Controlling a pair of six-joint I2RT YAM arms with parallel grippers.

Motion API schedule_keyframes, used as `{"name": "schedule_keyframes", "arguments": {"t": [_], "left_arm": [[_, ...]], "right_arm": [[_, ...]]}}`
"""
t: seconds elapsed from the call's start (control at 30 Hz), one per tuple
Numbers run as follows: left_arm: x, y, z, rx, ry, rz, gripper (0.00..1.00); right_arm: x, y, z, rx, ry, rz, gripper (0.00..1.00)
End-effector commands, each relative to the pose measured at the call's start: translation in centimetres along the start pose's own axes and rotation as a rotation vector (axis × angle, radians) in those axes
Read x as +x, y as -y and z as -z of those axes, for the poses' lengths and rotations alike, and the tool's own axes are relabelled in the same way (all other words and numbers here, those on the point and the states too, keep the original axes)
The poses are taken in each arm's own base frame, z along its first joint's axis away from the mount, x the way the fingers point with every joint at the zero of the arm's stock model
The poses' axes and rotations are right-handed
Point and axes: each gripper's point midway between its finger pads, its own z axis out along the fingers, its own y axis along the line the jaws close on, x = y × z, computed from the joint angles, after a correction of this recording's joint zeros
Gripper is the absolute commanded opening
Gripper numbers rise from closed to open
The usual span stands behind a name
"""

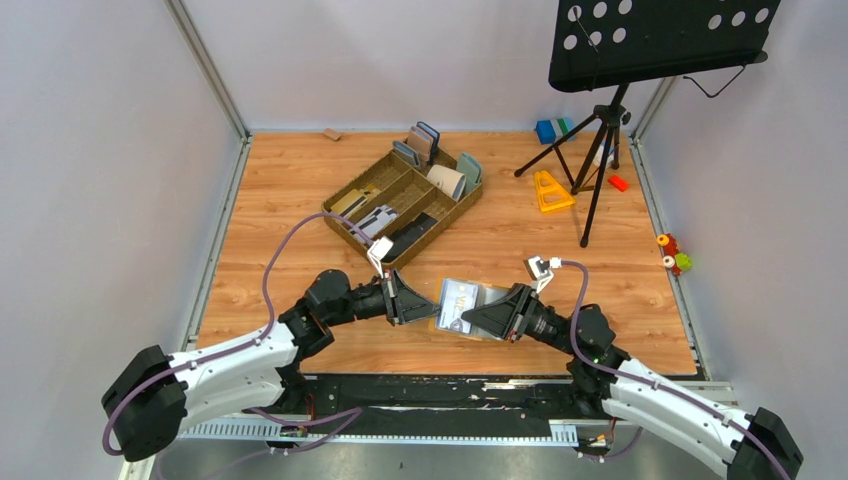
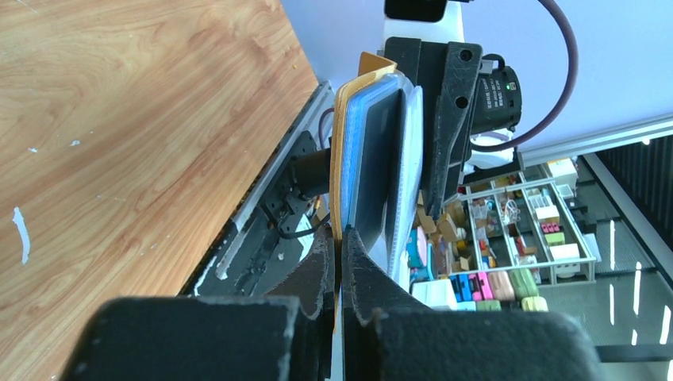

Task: Take the credit cards out of the card holder
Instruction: Remove the credit card from the card holder.

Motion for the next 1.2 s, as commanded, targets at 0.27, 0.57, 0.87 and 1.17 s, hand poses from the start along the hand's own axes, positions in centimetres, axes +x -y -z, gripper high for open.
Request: {"name": "schedule_keyframes", "arguments": {"t": [0.27, 0.57, 0.87, 1.17], "left_arm": [[-0.8, 3.7, 0.8, 0.141, 0.048, -0.046, 0.32], [-0.6, 5.8, 1.2, 0.269, 0.039, -0.048, 0.46], [0.2, 4.2, 0.1, 0.191, -0.012, -0.063, 0.39], [0.2, 3.1, 0.1, 0.150, 0.000, -0.038, 0.00]], "right_arm": [[-1.8, -2.1, 0.0, 0.014, 0.062, 0.061, 0.02], [-1.6, -2.1, -0.4, 0.011, 0.038, 0.058, 0.02], [-1.1, -2.6, -0.8, -0.004, 0.001, 0.055, 0.02], [-1.2, -3.0, -0.5, -0.037, 0.016, 0.052, 0.31]]}}
